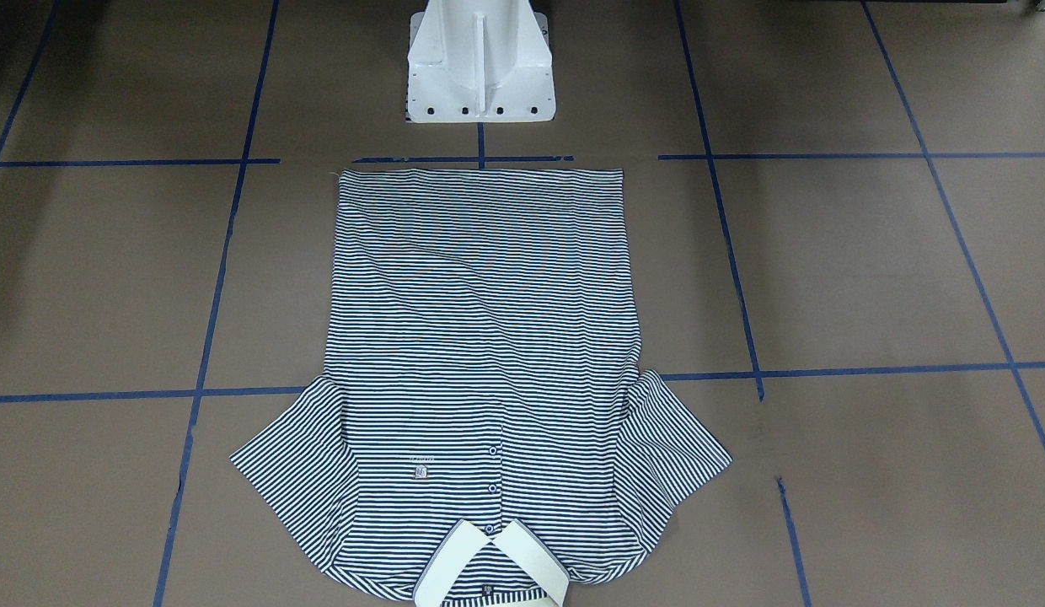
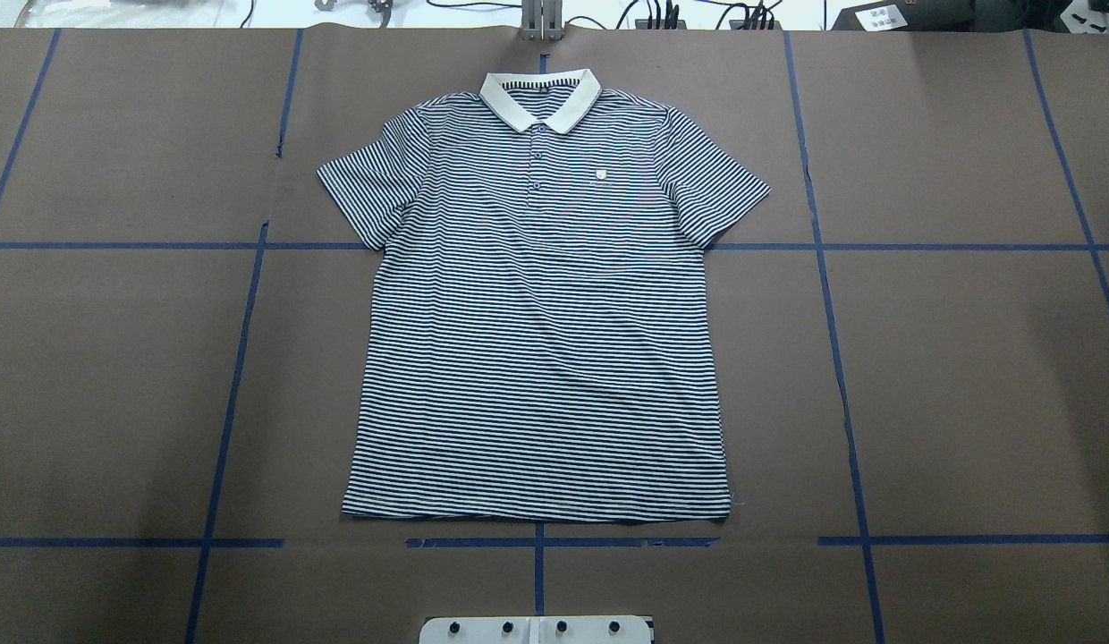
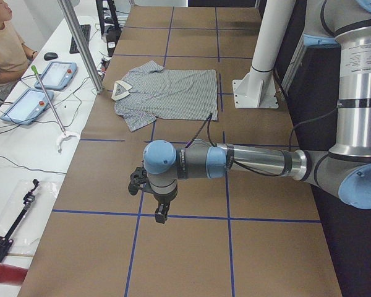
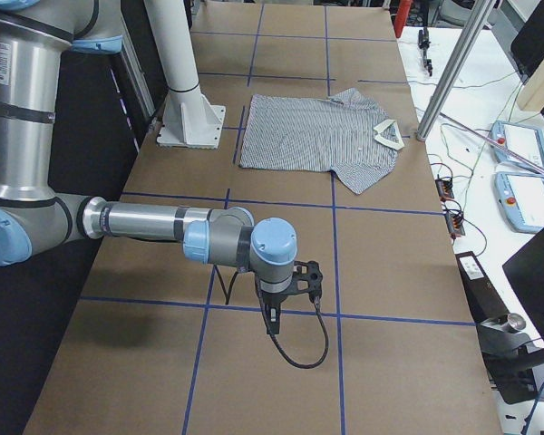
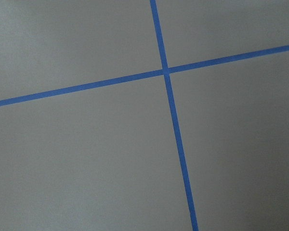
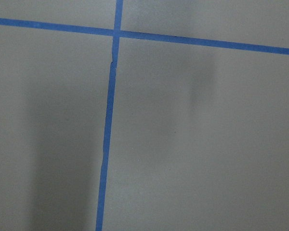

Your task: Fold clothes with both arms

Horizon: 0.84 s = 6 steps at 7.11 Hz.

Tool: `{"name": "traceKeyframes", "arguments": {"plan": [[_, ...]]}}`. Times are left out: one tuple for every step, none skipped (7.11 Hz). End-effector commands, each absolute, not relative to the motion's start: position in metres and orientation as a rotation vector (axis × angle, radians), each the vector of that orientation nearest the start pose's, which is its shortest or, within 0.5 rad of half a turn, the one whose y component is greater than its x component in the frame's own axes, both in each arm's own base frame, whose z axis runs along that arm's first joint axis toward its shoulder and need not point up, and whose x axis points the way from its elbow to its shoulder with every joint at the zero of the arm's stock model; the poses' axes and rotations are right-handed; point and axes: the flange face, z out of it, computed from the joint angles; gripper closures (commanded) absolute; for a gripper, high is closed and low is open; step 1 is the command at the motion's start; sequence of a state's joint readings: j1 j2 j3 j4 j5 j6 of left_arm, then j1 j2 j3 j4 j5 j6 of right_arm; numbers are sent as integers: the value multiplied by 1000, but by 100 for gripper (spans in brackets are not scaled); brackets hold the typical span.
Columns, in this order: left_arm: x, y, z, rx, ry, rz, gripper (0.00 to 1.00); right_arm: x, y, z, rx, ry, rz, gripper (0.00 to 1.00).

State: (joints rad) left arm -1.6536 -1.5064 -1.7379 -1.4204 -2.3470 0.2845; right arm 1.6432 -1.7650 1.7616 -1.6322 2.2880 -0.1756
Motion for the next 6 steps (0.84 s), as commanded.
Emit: {"name": "traceKeyframes", "arguments": {"plan": [[-101, -452, 616, 109, 770, 178, 0, 97, -399, 661, 29, -720, -76, 0], [-101, -451, 616, 110, 772, 180, 0, 97, -399, 661, 28, -720, -74, 0], [-101, -453, 617, 116, 769, 185, 0, 96, -404, 657, 38, -720, -76, 0], [-93, -457, 622, 133, 751, 213, 0, 85, -411, 650, 80, -731, -118, 0], [-89, -464, 615, 194, 728, 243, 0, 84, -419, 639, 182, -717, -161, 0], [-91, -475, 596, 312, 702, 293, 0, 84, -443, 627, 322, -687, -217, 0]]}}
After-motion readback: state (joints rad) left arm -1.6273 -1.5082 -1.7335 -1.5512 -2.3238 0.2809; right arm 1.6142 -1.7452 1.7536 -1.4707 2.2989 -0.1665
